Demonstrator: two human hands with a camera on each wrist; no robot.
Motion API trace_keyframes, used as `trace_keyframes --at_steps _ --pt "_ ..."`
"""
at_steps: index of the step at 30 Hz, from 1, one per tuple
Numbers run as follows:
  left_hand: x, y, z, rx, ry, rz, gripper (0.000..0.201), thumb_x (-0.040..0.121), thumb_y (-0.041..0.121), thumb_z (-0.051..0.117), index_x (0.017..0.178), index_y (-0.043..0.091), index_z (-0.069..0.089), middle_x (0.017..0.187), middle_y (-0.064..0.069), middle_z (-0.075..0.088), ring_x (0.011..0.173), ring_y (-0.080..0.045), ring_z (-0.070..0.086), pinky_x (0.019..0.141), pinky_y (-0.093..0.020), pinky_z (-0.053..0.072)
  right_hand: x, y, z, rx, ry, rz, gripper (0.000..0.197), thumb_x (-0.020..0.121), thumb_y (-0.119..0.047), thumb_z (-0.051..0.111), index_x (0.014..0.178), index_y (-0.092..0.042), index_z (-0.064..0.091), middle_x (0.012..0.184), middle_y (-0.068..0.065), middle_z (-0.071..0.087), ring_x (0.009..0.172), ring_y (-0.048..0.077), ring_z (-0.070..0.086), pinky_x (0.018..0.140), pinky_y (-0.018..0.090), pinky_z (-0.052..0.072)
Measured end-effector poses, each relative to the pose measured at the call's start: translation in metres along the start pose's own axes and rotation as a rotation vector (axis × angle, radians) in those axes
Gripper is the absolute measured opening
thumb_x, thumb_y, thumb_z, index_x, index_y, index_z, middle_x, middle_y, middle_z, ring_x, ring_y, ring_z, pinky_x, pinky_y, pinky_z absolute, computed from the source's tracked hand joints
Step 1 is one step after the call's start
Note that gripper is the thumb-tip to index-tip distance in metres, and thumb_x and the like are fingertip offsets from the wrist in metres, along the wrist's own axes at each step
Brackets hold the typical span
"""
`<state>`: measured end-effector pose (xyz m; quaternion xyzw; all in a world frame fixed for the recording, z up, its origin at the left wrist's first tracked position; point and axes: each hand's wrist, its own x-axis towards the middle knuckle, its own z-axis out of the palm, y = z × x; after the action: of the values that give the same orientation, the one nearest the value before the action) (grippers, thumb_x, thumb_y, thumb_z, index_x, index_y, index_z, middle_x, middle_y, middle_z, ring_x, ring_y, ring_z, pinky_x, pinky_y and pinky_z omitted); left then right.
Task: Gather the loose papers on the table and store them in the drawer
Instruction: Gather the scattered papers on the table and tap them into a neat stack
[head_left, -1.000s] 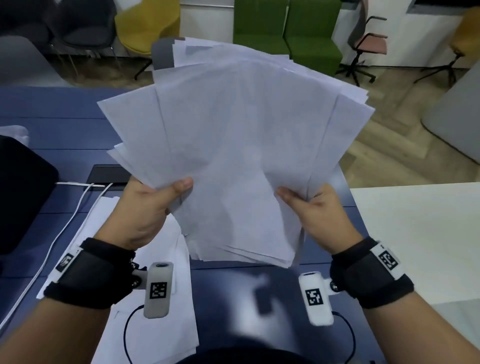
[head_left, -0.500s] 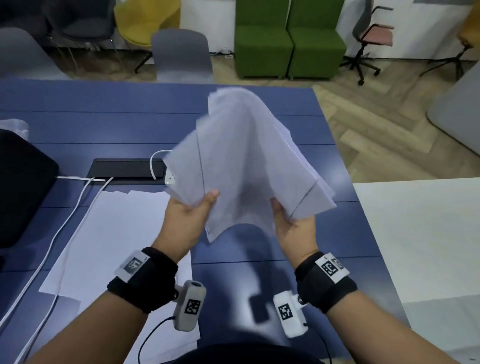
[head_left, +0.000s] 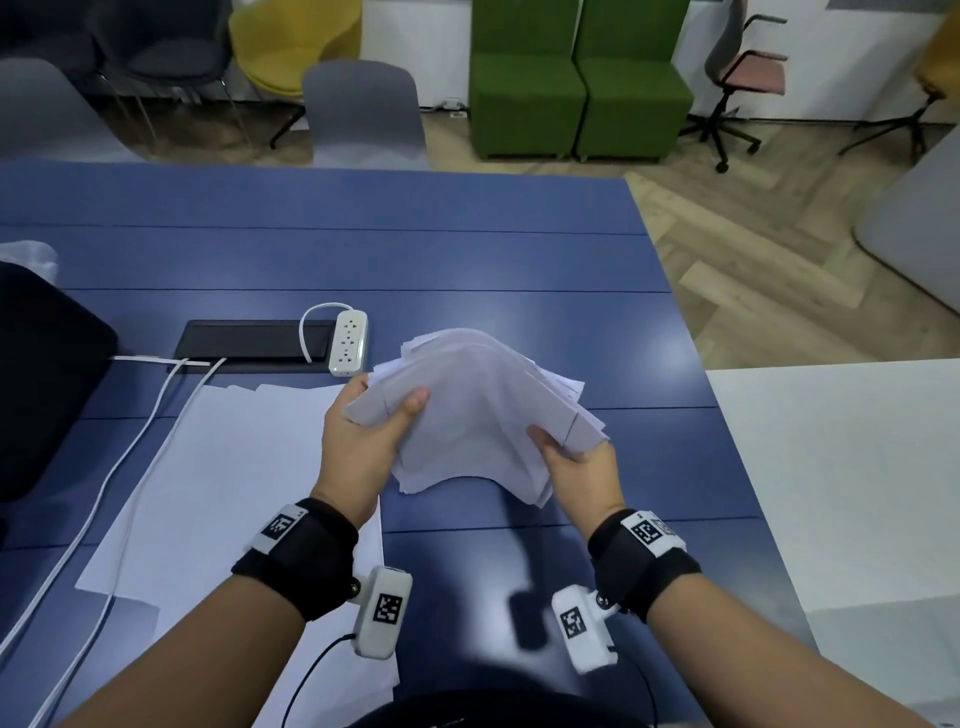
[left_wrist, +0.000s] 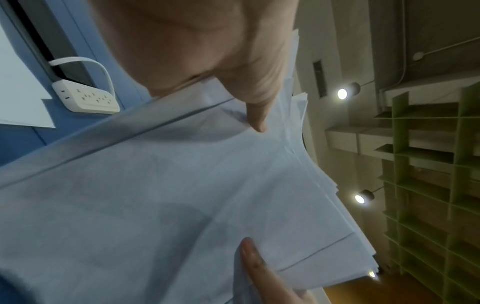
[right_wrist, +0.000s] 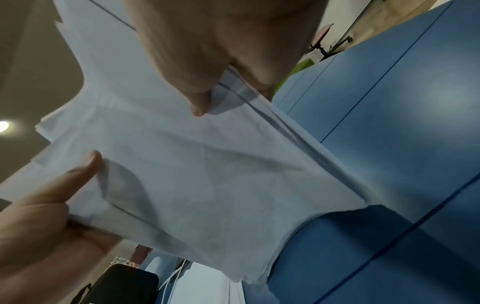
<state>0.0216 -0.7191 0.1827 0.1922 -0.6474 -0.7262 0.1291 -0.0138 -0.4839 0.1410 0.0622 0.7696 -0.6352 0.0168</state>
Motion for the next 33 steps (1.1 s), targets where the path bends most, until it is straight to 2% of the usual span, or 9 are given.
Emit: trace_keyframes --at_steps 2,6,12,17,20,24,28,31,33 --pt "0.001 0.003 0.001 0.005 0.008 0.014 0.027 0.090 0.019 0.086 0.111 0.009 0.071 0.112 -0.011 0.079 0.097 -0.017 0.072 0.091 -0.042 0.059 -0.003 -0.001 -0.001 0.048 0.016 -0.028 0.030 0.092 -0.010 0.079 0.076 -0.034 0.077 0.076 -0.006 0.079 0.076 0.001 0.069 0.075 0.025 0.058" --pt "-0.003 0.006 0.001 -0.027 -0.047 0.022 0.038 0.086 0.022 0.088 0.110 0.002 0.067 0.102 -0.006 0.076 0.089 -0.015 0.070 0.079 -0.029 0.059 -0.006 0.007 -0.011 0.102 -0.021 -0.022 0.029 0.089 -0.004 0.081 0.083 -0.031 0.070 0.071 -0.020 0.073 0.055 -0.009 0.067 0.051 0.013 0.054" --pt "-0.005 0.015 0.002 -0.045 0.063 0.064 0.057 0.064 0.053 0.088 0.109 0.027 0.067 0.104 0.008 0.069 0.094 -0.005 0.066 0.082 -0.017 0.054 -0.010 0.022 -0.021 0.038 -0.131 0.048 0.021 0.087 -0.012 0.084 0.093 -0.030 0.077 0.090 -0.016 0.082 0.086 -0.002 0.076 0.077 0.017 0.059" --pt "-0.005 0.024 0.019 0.025 0.195 0.130 0.067 0.062 0.051 0.095 0.114 0.024 0.061 0.102 0.008 0.076 0.099 -0.011 0.073 0.090 -0.028 0.058 -0.019 0.023 -0.018 0.072 -0.128 0.051 0.018 0.086 -0.011 0.085 0.089 -0.028 0.080 0.086 -0.011 0.081 0.077 0.009 0.071 0.067 0.026 0.060" --pt "-0.005 0.022 0.023 0.101 0.221 0.136 0.050 0.074 0.043 0.094 0.108 0.024 0.062 0.102 0.012 0.071 0.098 -0.011 0.069 0.094 -0.036 0.057 -0.023 0.023 -0.020 0.079 -0.143 0.049 0.020 0.085 -0.010 0.086 0.099 -0.022 0.081 0.097 -0.009 0.083 0.089 0.009 0.077 0.080 0.027 0.063" --pt "-0.002 0.021 0.023 0.059 0.223 0.124 0.023 0.091 0.024 0.082 0.105 0.021 0.063 0.087 0.024 0.070 0.090 -0.007 0.065 0.092 -0.034 0.053 -0.022 0.022 -0.024 0.088 -0.153 0.050 0.028 0.083 -0.008 0.088 0.109 -0.012 0.080 0.103 -0.003 0.083 0.097 0.011 0.079 0.088 0.029 0.061" --pt "0.001 0.023 0.022 0.024 0.220 0.122 0.020 0.089 0.030 0.079 0.102 0.026 0.064 0.104 0.000 0.074 0.101 -0.018 0.069 0.095 -0.035 0.053 -0.022 0.020 -0.027 0.047 -0.150 0.006 0.029 0.083 -0.010 0.089 0.109 -0.019 0.079 0.104 -0.004 0.083 0.100 0.013 0.078 0.091 0.034 0.062" --pt "-0.002 0.026 0.024 0.107 0.204 0.170 0.030 0.091 0.028 0.085 0.108 0.019 0.063 0.100 0.016 0.072 0.098 -0.004 0.065 0.095 -0.025 0.052 -0.021 0.020 -0.027 0.041 -0.156 0.005 0.031 0.083 -0.013 0.089 0.111 -0.020 0.078 0.105 -0.005 0.083 0.102 0.014 0.078 0.094 0.042 0.062" --pt "-0.002 0.027 0.024 0.123 0.216 0.163 0.026 0.092 0.027 0.084 0.107 0.021 0.064 0.100 0.017 0.075 0.102 -0.004 0.067 0.099 -0.029 0.053 -0.022 0.021 -0.025 0.045 -0.161 0.006 0.035 0.081 -0.018 0.090 0.114 -0.019 0.078 0.108 -0.004 0.082 0.105 0.015 0.077 0.097 0.046 0.061"
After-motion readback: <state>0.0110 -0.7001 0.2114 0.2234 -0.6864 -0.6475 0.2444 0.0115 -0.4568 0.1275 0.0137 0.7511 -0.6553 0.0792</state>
